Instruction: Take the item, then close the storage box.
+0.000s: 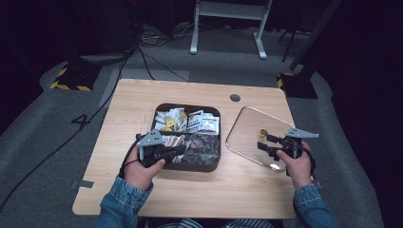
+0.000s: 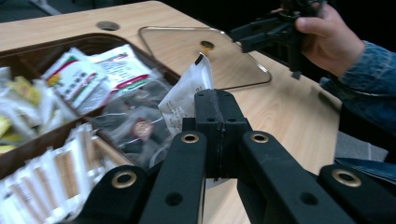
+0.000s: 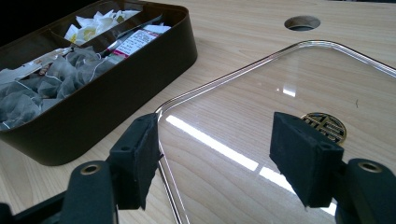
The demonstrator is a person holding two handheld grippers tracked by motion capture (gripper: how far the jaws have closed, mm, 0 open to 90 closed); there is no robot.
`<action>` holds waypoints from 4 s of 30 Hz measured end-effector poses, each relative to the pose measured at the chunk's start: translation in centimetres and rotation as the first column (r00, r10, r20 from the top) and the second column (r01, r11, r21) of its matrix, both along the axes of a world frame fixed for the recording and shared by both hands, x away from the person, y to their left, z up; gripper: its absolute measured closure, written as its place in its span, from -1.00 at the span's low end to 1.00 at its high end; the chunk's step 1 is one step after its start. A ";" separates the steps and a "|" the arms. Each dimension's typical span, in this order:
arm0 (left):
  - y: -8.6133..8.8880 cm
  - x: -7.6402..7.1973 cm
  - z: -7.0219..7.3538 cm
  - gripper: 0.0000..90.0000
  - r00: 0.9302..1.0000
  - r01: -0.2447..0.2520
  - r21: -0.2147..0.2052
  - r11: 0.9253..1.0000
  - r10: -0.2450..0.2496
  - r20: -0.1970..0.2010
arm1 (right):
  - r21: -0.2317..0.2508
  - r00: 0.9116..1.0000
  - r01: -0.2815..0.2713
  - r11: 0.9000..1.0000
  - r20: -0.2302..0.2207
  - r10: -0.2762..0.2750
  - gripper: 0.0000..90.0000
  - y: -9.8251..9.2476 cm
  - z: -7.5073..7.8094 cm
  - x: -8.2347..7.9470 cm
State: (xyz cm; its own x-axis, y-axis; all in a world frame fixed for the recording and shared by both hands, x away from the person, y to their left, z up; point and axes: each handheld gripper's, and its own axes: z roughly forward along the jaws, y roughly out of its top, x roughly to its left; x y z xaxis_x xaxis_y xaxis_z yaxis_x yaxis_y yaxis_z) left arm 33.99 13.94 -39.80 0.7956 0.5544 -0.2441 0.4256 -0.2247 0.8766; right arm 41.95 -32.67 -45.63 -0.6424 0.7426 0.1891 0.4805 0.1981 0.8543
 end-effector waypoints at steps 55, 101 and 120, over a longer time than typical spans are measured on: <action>-8.5 -2.0 -6.5 0.99 0.951 0.300 0.165 0.940 -0.282 -0.123 | -0.010 1.000 -0.011 1.000 -0.008 0.011 -0.26 0.2 -0.3 -0.1; -7.6 -2.0 -4.7 0.07 0.984 0.170 0.120 0.978 -0.163 -0.066 | -0.012 0.999 0.025 1.000 -0.024 -0.025 -0.32 -0.3 -1.1 -0.1; -0.7 -2.2 -1.1 -0.06 0.987 -0.145 0.122 0.982 0.135 0.084 | -0.083 0.990 0.140 0.987 0.012 -0.140 -0.43 -0.5 -0.3 1.8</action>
